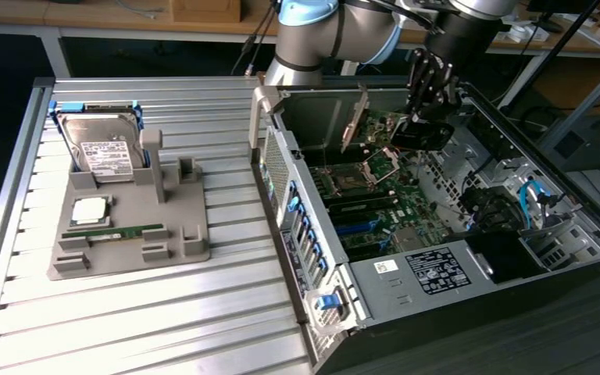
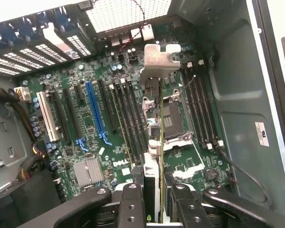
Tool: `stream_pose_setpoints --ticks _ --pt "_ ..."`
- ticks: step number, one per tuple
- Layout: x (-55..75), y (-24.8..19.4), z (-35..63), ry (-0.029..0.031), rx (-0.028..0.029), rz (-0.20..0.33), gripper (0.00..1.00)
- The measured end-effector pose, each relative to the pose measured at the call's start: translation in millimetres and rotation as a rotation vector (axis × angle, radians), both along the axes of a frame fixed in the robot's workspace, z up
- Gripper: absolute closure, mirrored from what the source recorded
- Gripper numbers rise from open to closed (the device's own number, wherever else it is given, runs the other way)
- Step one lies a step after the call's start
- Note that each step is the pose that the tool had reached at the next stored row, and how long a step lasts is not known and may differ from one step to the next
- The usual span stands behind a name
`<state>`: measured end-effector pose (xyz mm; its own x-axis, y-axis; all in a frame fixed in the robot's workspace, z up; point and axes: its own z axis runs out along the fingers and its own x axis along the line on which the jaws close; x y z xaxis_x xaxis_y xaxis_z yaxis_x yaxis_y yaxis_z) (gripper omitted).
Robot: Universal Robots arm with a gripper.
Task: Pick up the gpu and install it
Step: 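Insert the gpu into the slot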
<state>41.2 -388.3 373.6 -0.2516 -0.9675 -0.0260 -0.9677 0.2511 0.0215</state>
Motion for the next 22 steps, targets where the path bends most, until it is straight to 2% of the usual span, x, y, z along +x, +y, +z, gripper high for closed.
stream_pose_setpoints --ticks 22 --pt "0.0 0.0 -0.3 0.0000 -0.0001 0.116 0.73"
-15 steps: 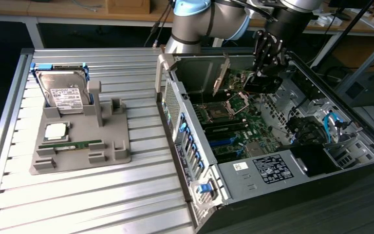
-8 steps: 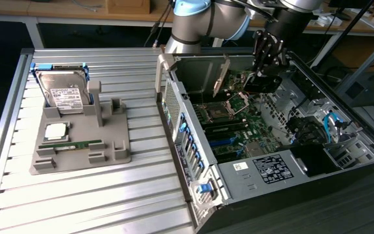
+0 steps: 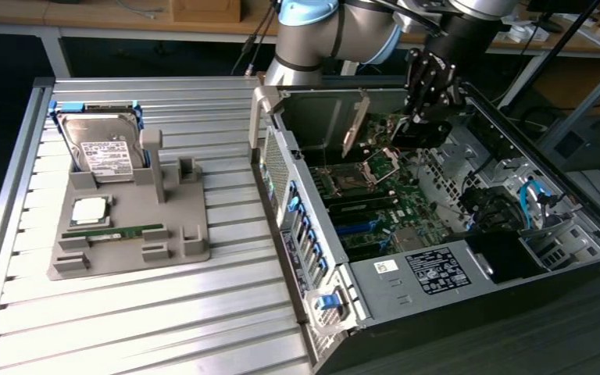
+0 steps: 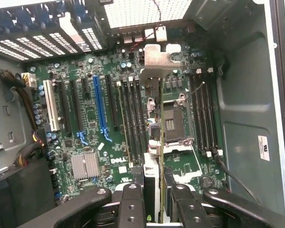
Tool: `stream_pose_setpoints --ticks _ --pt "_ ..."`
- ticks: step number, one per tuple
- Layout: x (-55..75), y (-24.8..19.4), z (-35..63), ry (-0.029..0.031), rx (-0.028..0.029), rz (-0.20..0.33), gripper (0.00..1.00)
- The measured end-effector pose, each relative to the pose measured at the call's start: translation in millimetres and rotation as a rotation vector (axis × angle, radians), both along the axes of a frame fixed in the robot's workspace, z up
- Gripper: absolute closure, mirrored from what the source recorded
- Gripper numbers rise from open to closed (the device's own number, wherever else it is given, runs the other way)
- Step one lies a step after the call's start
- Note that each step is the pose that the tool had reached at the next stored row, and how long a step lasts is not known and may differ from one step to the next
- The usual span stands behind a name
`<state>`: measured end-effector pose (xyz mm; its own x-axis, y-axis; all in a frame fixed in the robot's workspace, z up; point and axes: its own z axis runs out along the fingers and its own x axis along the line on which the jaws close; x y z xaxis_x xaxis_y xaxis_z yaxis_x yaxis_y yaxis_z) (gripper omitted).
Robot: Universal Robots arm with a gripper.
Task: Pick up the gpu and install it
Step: 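Insert the gpu into the slot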
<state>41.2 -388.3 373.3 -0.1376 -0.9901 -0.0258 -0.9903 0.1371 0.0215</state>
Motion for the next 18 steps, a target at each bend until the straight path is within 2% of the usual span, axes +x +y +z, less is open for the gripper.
stream_pose_setpoints --ticks 7,14,18 --pt "0.0 0.0 0.0 0.0000 0.0000 0.013 0.73" --pt "0.0 0.0 -0.2 0.0000 -0.0003 0.124 0.73" --pt "0.0 0.0 -0.2 0.0001 -0.0006 0.136 0.73"
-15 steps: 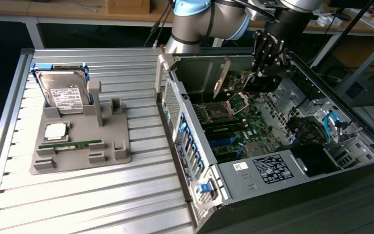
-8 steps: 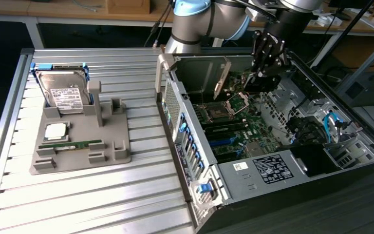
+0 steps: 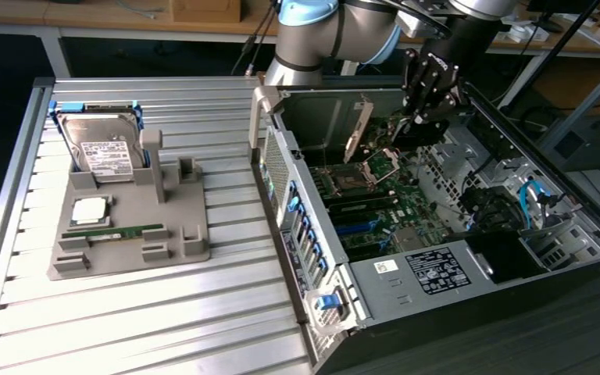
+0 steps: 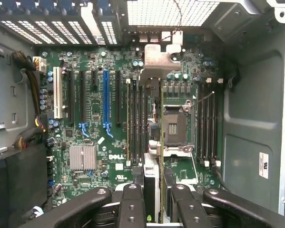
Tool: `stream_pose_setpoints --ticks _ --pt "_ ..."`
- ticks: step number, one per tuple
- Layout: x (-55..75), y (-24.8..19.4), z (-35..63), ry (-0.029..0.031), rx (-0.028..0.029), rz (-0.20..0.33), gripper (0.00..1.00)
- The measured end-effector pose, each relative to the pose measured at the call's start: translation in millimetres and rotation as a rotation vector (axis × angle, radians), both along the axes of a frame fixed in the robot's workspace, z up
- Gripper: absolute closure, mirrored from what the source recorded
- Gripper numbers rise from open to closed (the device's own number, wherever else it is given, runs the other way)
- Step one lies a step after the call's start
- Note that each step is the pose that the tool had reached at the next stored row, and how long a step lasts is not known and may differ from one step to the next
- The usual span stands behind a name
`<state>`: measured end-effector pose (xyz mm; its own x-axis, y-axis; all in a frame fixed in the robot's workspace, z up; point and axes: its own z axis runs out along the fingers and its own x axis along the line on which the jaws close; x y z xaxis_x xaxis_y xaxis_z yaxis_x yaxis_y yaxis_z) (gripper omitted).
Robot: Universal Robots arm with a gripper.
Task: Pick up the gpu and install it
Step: 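Insert the gpu into the slot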
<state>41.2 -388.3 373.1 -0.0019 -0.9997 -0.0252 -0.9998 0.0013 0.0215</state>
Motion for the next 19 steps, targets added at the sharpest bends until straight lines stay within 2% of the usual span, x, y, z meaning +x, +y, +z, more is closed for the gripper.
stream_pose_setpoints --ticks 19 --pt "0.0 -4.8 -2.5 0.0000 -0.0001 0.000 0.73"
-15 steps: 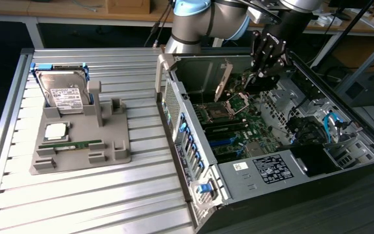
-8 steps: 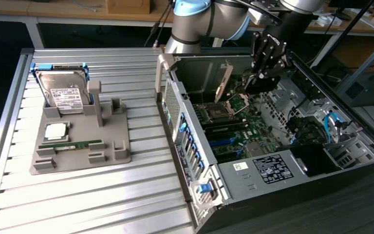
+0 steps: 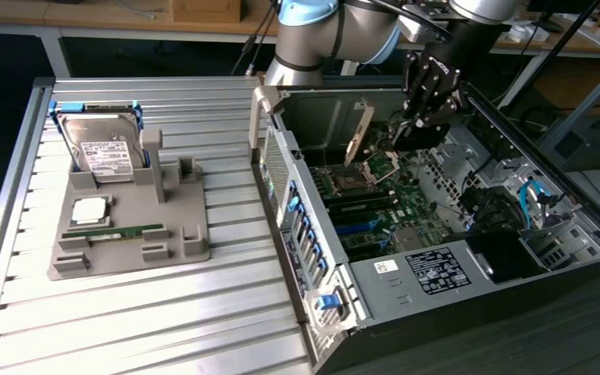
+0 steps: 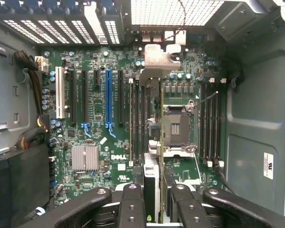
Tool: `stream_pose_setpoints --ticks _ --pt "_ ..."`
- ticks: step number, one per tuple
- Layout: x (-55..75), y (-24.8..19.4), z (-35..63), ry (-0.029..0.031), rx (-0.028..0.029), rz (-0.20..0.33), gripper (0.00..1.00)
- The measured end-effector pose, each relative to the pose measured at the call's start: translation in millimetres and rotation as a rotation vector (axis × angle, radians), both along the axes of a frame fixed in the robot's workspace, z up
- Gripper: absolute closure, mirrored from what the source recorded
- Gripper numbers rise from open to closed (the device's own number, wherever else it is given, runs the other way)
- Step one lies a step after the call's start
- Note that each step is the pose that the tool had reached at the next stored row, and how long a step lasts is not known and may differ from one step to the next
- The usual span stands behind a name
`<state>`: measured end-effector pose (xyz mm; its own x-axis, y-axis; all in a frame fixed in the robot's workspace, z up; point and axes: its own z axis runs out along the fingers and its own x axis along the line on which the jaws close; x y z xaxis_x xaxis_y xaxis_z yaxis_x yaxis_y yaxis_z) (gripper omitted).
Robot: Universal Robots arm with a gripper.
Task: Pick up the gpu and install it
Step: 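Insert the gpu into the slot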
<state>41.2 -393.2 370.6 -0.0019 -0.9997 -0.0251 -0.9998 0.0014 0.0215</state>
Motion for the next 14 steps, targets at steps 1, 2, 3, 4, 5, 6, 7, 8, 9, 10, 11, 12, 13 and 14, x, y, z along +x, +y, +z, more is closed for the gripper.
stream_pose_setpoints --ticks 1,2,3,4,5,6,7,8,9,10,11,12,13,14 --pt "0.0 -0.1 -0.3 0.0000 0.0001 0.000 0.73" --pt "0.0 -0.4 -0.8 0.0000 0.0001 0.000 0.73" --pt "0.0 -0.5 -1.1 0.0000 0.0001 0.000 0.73" --pt "0.0 -0.5 -1.3 0.0000 0.0002 0.000 0.73" --pt "0.0 -0.7 -1.7 0.0000 0.0001 0.000 0.73" --pt "0.0 -0.8 -2.0 0.0000 0.0001 0.000 0.73" --pt "0.0 -0.8 -2.2 0.0000 0.0001 0.000 0.73" --pt "0.0 -0.9 -2.4 0.0000 0.0001 0.000 0.73" --pt "0.0 -1.0 -2.8 0.0000 0.0002 0.000 0.73" --pt "0.0 -1.0 -3.1 0.0000 0.0002 0.000 0.73" --pt "0.0 -1.1 -3.3 0.0000 0.0002 0.000 0.73" --pt "0.0 -1.1 -3.6 0.0000 0.0002 0.000 0.73" --pt "0.0 -1.1 -3.8 -0.0001 0.0002 0.000 0.73" --pt "0.0 -1.2 -4.2 -0.0001 0.0002 0.000 0.73"
